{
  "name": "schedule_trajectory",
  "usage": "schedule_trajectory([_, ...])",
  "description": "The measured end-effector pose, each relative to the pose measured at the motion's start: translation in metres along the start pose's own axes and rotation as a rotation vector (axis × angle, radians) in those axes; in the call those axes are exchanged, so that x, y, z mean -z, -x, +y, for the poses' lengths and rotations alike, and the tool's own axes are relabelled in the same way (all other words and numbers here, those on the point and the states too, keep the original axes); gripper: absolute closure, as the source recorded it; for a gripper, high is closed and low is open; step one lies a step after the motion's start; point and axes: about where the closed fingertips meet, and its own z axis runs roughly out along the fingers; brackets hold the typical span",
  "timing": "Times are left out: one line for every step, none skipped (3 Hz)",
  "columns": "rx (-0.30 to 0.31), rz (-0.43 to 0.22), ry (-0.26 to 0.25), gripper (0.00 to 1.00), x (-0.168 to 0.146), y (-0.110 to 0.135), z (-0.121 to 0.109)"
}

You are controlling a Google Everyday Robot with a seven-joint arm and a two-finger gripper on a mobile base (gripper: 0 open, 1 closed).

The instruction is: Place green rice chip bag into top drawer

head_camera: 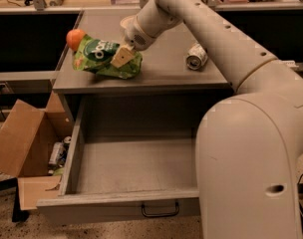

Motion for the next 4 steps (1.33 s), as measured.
schedule_trajectory([0.040, -0.044, -0.018, 1.00, 0.029, 0.006, 0.020])
schedule_trajectory([0.050, -0.065, -0.051, 1.00, 0.070, -0.004, 0.055])
schedule_trajectory([0.055, -0.065, -0.043, 1.00, 0.068, -0.005, 0.057])
schedule_trajectory([0.068, -0.065, -0.022, 1.00, 0.062, -0.007, 0.063])
